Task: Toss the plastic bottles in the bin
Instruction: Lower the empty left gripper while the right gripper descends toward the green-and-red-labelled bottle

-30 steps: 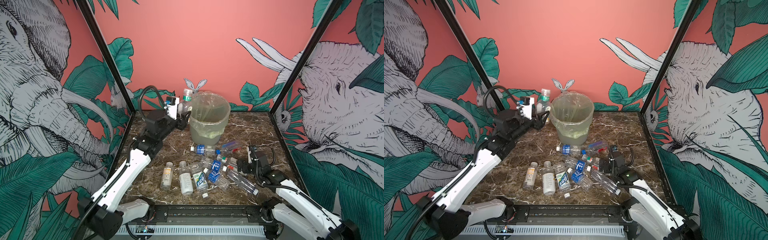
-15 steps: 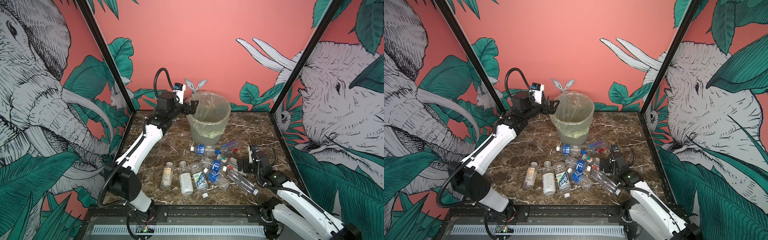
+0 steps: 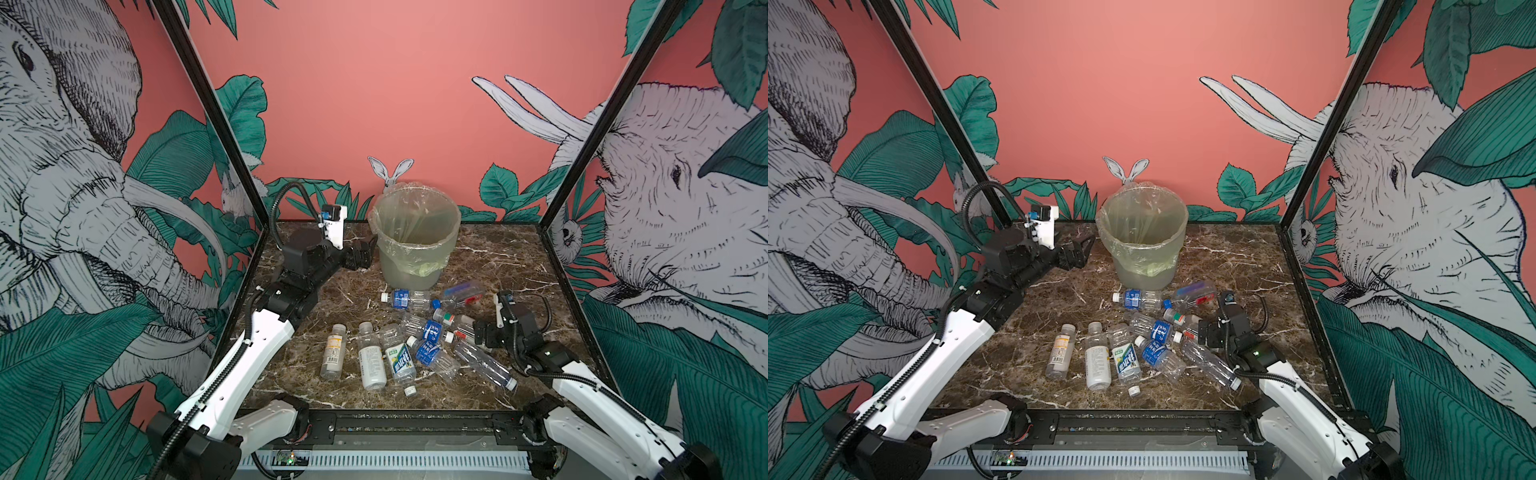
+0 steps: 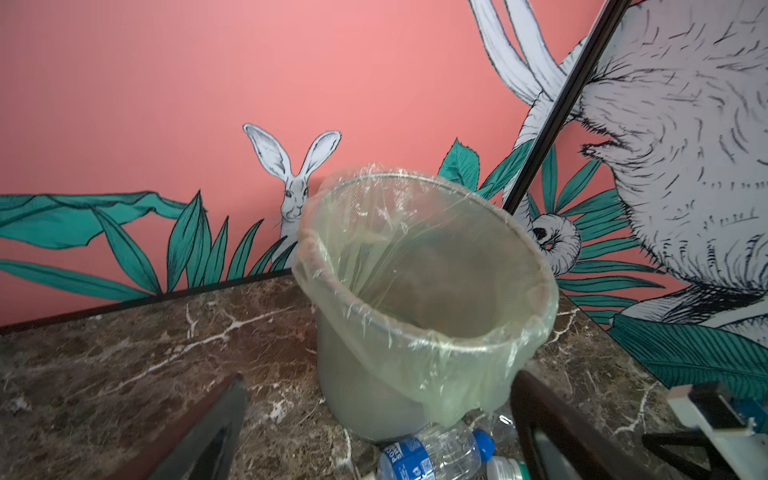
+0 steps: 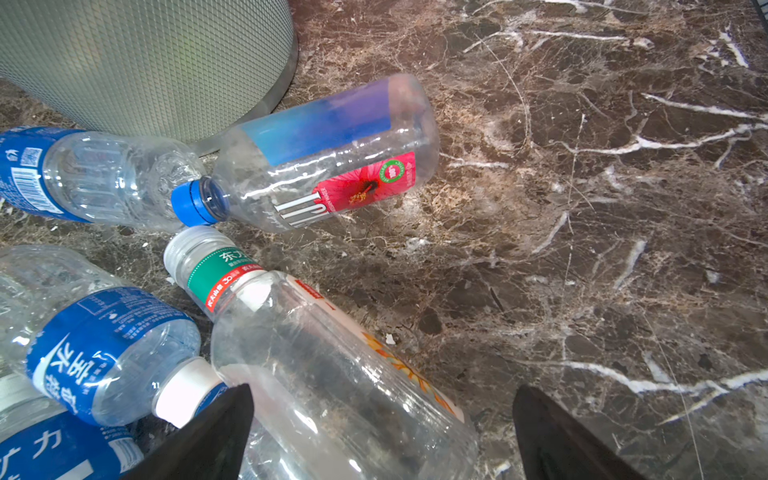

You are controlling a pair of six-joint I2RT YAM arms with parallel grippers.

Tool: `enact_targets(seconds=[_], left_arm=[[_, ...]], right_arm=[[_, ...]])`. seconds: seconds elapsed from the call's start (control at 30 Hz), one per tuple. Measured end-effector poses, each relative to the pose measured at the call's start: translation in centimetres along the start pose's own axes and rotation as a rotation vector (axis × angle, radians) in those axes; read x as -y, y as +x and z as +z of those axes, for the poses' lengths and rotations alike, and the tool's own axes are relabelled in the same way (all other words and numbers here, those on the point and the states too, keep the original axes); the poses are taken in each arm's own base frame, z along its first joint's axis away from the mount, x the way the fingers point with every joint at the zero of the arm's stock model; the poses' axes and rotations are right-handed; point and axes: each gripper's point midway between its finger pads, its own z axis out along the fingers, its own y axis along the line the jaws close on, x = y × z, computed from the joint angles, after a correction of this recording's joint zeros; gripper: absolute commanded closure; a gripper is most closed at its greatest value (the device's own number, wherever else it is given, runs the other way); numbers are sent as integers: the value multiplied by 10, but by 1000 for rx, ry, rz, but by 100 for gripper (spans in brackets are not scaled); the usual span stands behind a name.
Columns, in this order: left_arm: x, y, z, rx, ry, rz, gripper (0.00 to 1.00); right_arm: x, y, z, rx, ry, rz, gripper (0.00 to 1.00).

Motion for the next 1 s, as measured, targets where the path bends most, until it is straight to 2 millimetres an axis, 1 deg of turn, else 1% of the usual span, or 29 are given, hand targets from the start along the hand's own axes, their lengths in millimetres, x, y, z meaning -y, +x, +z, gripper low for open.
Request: enact_targets(seconds=[0.17,0.4,0.43,0.5,0.6,0.73,0.87,1.0], left_arm=[[-12,55,-6,-100,-38,-29,1],[-27,127,-20,-213,-82,-52,2],[-28,135,-21,-226,-85,-54,2],[-32,158,-23,-265,-93,-60,2],[-37,184,-25,-312,-101,-63,2],[-40,206,-30,-344,-108,-57,2],[-42,214,-33,-330,-109,-43,2],[-45,222,-33,-326,-112,-34,2]], right_arm=[[-6,-4,-3,-28,-7,-23,4],[-30,-27,-3,-113,-31,-109,9],[-33,-27,-2,-127,-35,-118,9],[-38,-23,2,-169,-44,-143,11],[-44,-12,10,-240,-43,-178,12],[-49,3,17,-317,-28,-225,12],[-47,9,20,-357,3,-257,6],[-41,17,25,-391,44,-277,4]])
